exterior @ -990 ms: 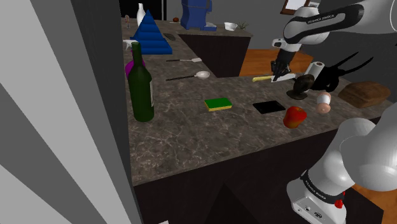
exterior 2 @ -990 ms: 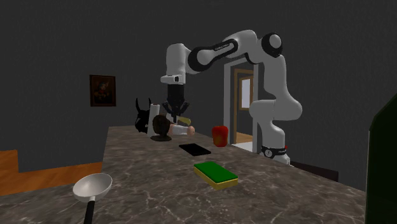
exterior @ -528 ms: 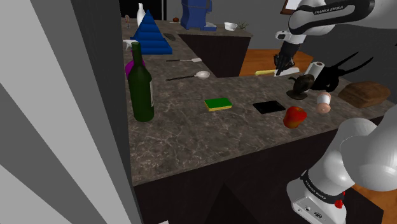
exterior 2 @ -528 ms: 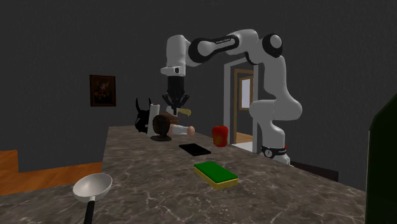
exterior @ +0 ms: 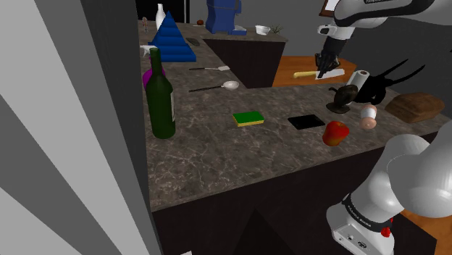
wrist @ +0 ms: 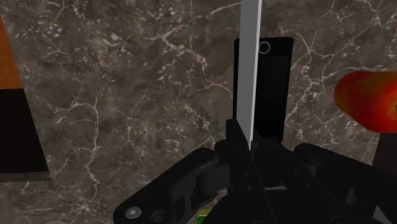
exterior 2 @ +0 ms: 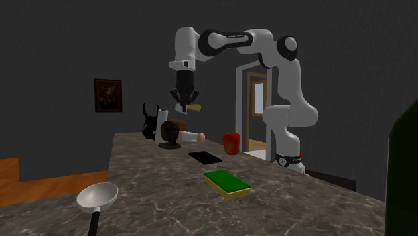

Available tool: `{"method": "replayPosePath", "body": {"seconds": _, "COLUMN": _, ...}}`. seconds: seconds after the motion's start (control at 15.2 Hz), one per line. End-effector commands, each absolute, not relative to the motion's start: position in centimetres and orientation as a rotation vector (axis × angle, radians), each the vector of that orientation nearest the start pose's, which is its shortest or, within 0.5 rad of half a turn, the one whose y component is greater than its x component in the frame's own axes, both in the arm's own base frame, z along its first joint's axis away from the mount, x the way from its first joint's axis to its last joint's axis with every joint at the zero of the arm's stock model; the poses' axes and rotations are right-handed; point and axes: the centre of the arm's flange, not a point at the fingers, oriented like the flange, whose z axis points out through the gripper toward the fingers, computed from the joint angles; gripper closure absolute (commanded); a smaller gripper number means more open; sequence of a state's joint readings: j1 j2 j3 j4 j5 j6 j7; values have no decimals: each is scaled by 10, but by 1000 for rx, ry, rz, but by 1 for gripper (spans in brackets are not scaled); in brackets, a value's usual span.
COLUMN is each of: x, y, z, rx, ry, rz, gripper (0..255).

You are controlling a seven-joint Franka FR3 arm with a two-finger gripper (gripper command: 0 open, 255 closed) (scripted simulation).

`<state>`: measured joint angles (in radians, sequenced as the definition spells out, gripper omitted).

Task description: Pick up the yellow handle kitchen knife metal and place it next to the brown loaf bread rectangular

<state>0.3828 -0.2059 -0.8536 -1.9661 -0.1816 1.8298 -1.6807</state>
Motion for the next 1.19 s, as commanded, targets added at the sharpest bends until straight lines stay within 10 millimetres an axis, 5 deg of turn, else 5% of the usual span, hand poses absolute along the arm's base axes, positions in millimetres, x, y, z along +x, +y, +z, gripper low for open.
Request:
{"method": "replayPosePath", "body": {"seconds": 0.0, "x": 436, "y": -281, "z": 531, "rx": -2543, "ry": -1867, "rz": 27, "gripper": 255}}
{"method": "replayPosePath", "body": {"seconds": 1.12, "x": 282, "y": -444, "z": 531, "rx": -2543, "ry": -1867, "rz": 27, "gripper": 255}}
